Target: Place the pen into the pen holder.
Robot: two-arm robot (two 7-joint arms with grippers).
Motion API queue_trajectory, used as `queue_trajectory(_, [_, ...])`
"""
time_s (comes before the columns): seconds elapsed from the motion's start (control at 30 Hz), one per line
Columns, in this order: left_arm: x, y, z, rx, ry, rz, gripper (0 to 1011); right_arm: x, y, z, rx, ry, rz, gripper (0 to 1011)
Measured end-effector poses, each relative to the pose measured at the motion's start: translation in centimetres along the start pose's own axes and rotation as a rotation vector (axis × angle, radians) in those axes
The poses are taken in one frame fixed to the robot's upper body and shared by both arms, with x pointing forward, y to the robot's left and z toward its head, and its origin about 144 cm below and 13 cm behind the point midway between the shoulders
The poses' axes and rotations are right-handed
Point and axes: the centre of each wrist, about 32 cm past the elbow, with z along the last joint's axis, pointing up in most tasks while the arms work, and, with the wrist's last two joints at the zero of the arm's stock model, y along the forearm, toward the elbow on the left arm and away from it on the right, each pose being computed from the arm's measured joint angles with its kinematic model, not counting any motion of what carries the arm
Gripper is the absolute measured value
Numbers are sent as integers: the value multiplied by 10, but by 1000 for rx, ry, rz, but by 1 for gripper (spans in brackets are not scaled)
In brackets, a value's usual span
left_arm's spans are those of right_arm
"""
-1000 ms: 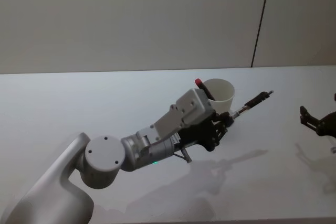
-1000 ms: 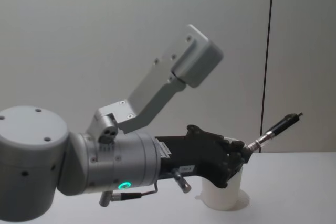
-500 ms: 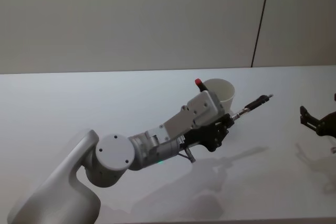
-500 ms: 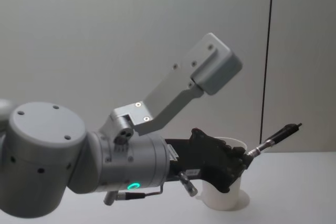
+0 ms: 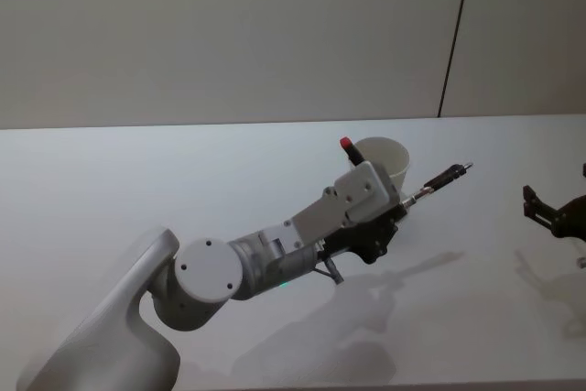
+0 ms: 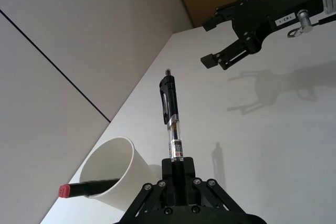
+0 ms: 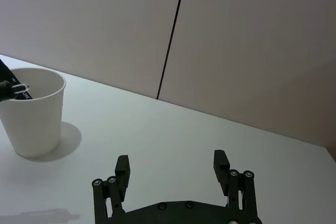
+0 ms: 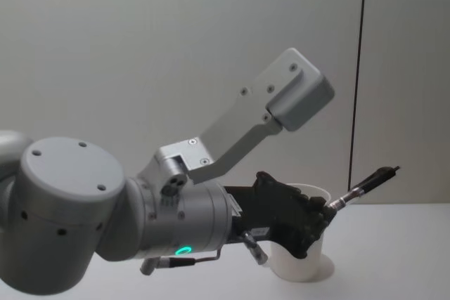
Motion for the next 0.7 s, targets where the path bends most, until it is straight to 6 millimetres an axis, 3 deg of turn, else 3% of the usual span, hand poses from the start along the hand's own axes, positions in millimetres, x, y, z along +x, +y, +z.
queue_trajectory(0.7, [-2, 0, 2, 8, -9, 13, 127, 11, -15, -7, 58, 87, 100, 1001])
